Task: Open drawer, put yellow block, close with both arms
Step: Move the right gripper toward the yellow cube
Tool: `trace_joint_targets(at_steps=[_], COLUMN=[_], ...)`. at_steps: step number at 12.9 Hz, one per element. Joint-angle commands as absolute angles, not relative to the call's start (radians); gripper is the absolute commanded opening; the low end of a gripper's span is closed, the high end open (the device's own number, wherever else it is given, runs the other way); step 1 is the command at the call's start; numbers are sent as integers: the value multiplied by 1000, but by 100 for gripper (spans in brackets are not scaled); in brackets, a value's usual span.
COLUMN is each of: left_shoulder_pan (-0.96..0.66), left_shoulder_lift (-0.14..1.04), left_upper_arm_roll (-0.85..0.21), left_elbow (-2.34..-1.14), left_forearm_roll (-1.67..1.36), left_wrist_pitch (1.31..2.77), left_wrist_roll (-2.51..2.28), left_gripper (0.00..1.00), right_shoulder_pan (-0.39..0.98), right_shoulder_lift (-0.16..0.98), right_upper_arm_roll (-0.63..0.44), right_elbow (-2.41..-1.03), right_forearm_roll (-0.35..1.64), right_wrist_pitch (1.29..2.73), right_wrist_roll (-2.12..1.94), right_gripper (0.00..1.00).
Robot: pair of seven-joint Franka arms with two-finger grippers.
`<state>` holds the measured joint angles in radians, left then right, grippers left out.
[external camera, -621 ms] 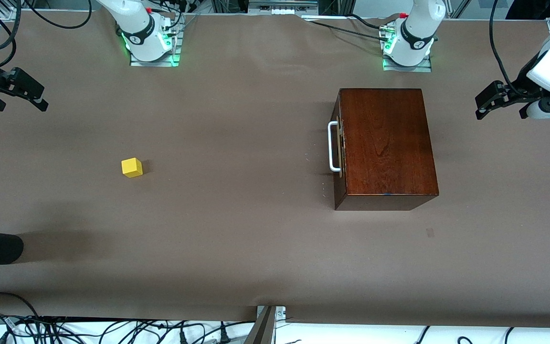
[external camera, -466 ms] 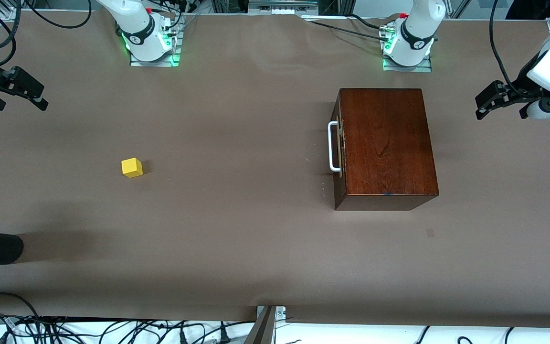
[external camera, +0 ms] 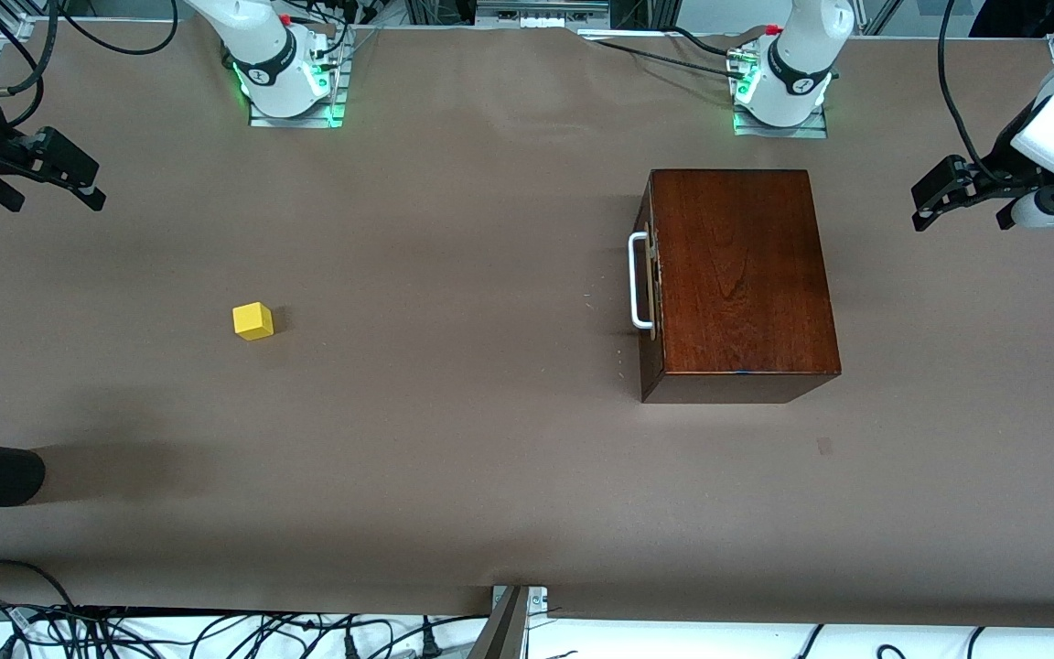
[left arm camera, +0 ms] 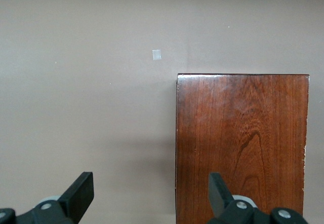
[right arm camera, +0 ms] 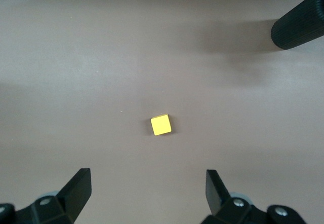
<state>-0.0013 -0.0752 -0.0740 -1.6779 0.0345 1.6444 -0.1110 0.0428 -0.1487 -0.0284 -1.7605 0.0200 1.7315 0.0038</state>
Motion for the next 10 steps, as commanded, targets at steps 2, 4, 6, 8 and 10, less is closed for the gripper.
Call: trace_joint_targets(at_steps=[2,4,6,8,10], left_shoulder_pan=[6,5,5,3,5], left_shoulder_lift=[-64,-64,-64,-64,-64], left_upper_arm_roll=[-81,-81,-81,-81,-81], left_elbow=[-1647,-1647,-1647,-1647,-1647], left_forearm_roll=[29,29,29,31,31], left_wrist_pitch=[1626,1626,1626,1626,1626], left_wrist_roll=[-107,-112,-109,-112,-109], left_gripper=[100,100,100,100,100], right_shoulder_pan=[44,44,44,44,44], right_shoulder_lift=[-167,-172,-169,-170,-170], right_upper_arm_roll=[-26,-28,-28,-28,-28], right_elbow=[-1776,-1785,-1795,-1842,-1905], right_forearm_roll=[20,20,18,17,17], right_wrist_pitch=[1717,1710,1712,1745,1793], right_wrist_roll=[15,14,12,12,12], right_gripper=[100,100,100,100,100])
